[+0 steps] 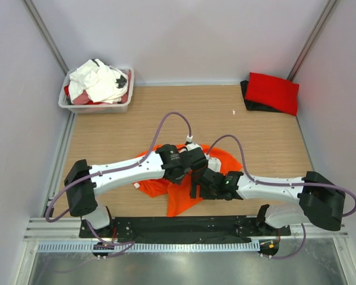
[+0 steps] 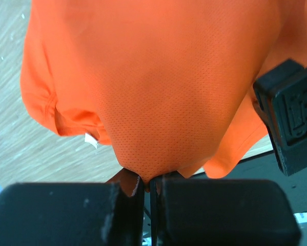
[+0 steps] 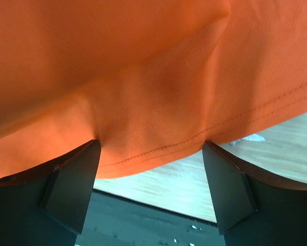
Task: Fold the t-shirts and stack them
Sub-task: Flatten the tshirt out
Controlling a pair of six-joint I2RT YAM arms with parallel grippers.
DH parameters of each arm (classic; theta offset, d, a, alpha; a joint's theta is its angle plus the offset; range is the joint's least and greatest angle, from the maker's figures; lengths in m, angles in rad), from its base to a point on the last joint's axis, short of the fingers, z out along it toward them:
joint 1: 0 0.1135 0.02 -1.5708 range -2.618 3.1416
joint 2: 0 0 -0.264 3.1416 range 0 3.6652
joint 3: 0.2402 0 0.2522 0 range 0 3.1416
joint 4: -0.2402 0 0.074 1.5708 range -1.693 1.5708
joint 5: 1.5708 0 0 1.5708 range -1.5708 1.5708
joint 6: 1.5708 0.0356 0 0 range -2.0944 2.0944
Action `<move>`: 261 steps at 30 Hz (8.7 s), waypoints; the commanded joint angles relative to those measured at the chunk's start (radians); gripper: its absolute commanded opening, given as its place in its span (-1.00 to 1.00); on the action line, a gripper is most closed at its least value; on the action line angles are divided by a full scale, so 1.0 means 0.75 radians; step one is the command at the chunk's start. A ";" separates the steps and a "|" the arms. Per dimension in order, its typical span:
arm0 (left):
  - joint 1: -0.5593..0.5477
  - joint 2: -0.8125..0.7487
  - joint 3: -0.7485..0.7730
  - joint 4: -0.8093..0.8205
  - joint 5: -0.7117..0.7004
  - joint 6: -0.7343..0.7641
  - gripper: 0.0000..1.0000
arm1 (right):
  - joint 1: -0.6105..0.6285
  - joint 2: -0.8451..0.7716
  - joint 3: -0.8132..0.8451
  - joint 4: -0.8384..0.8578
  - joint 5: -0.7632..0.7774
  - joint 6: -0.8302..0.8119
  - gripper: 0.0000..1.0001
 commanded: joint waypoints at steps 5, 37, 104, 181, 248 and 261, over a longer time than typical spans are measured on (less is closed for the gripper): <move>0.001 -0.111 -0.097 0.067 0.025 -0.021 -1.00 | 0.014 0.205 0.117 0.012 0.146 -0.035 0.22; 0.056 -0.680 0.032 -0.430 0.144 0.116 -1.00 | -1.107 0.400 0.688 -0.268 -0.048 -0.651 0.13; 1.357 0.459 0.572 0.139 0.531 0.246 -1.00 | -0.336 0.434 0.412 -0.027 0.185 -0.195 0.07; 1.218 -0.195 0.247 0.294 0.708 0.243 1.00 | -1.179 0.155 0.871 -0.297 -0.084 -0.713 1.00; 0.872 -1.142 -0.639 0.392 0.393 0.128 0.82 | -1.381 0.841 1.191 -0.135 -0.467 -0.710 0.82; 0.872 -1.214 -0.647 0.388 0.342 0.128 0.81 | -1.488 1.042 1.159 0.047 -0.641 -0.735 0.81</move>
